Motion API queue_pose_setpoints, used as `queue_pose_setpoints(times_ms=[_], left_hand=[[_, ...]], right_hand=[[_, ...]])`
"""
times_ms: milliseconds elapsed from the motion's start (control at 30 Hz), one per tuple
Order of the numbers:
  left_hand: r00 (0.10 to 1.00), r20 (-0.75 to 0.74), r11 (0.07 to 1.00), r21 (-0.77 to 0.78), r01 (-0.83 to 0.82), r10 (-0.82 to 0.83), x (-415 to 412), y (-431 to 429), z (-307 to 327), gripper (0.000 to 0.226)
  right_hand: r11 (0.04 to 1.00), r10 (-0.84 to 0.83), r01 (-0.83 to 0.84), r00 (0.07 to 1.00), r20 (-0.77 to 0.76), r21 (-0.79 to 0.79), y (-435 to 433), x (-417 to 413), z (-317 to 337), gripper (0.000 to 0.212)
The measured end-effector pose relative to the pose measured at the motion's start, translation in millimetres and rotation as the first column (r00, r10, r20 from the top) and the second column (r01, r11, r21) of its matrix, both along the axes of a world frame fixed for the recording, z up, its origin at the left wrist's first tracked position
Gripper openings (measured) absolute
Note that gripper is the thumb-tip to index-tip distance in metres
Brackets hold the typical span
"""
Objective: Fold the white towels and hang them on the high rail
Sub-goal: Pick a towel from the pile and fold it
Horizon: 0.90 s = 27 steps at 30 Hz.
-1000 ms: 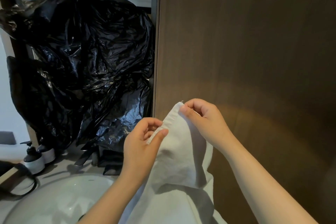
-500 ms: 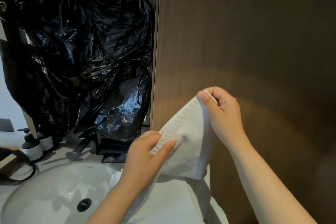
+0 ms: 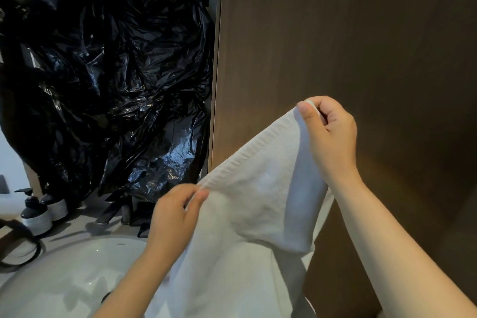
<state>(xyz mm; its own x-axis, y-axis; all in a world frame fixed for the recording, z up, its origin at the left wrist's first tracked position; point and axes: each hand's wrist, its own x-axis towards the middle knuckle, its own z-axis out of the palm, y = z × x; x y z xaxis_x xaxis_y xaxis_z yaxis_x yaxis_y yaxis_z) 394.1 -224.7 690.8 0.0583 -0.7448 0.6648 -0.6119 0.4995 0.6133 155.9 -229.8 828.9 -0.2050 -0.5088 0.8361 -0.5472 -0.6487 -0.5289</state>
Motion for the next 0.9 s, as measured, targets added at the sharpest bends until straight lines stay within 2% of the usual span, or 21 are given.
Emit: queue_pose_setpoints(times_ms=[100, 233, 333, 467, 633, 800, 900], left_hand=[[0.999, -0.019, 0.996, -0.081, -0.035, 0.033, 2.2, -16.6, 42.0, 0.027], [0.996, -0.086, 0.972, -0.236, -0.006, -0.015, 1.7, -20.4, 108.7, 0.021], [0.996, -0.036, 0.951, -0.303, 0.062, -0.076, 8.9, -16.5, 138.9, 0.021], [0.971, 0.123, 0.971, -0.098, 0.218, -0.205, 15.3, -17.7, 130.8, 0.017], [0.949, 0.159, 0.962, 0.069, 0.264, -0.272, 11.4, -21.6, 91.9, 0.016], [0.931, 0.206, 0.942, 0.217, 0.256, -0.301, 2.4, -24.3, 59.5, 0.016], [0.936, 0.142, 0.929, 0.239, 0.284, -0.323, -5.1, -20.5, 45.5, 0.019]], right_hand=[[0.992, -0.084, 0.086, 0.996, 0.031, -0.087, 1.2, -4.7, 17.9, 0.017], [0.964, -0.157, 0.173, 0.983, 0.092, -0.201, 6.6, -20.9, 56.3, 0.022], [0.954, -0.174, 0.203, 0.974, 0.146, -0.221, 7.4, -28.5, 67.1, 0.025], [0.974, -0.2, 0.21, 0.973, 0.112, -0.085, -0.4, -41.0, 37.5, 0.028], [0.97, -0.229, 0.221, 0.97, 0.079, 0.099, -11.8, -53.7, -8.8, 0.025], [0.941, -0.285, 0.264, 0.955, 0.078, 0.21, -19.3, -62.5, -44.4, 0.024], [0.917, -0.31, 0.284, 0.949, 0.053, 0.279, -21.6, -70.2, -59.0, 0.025]])
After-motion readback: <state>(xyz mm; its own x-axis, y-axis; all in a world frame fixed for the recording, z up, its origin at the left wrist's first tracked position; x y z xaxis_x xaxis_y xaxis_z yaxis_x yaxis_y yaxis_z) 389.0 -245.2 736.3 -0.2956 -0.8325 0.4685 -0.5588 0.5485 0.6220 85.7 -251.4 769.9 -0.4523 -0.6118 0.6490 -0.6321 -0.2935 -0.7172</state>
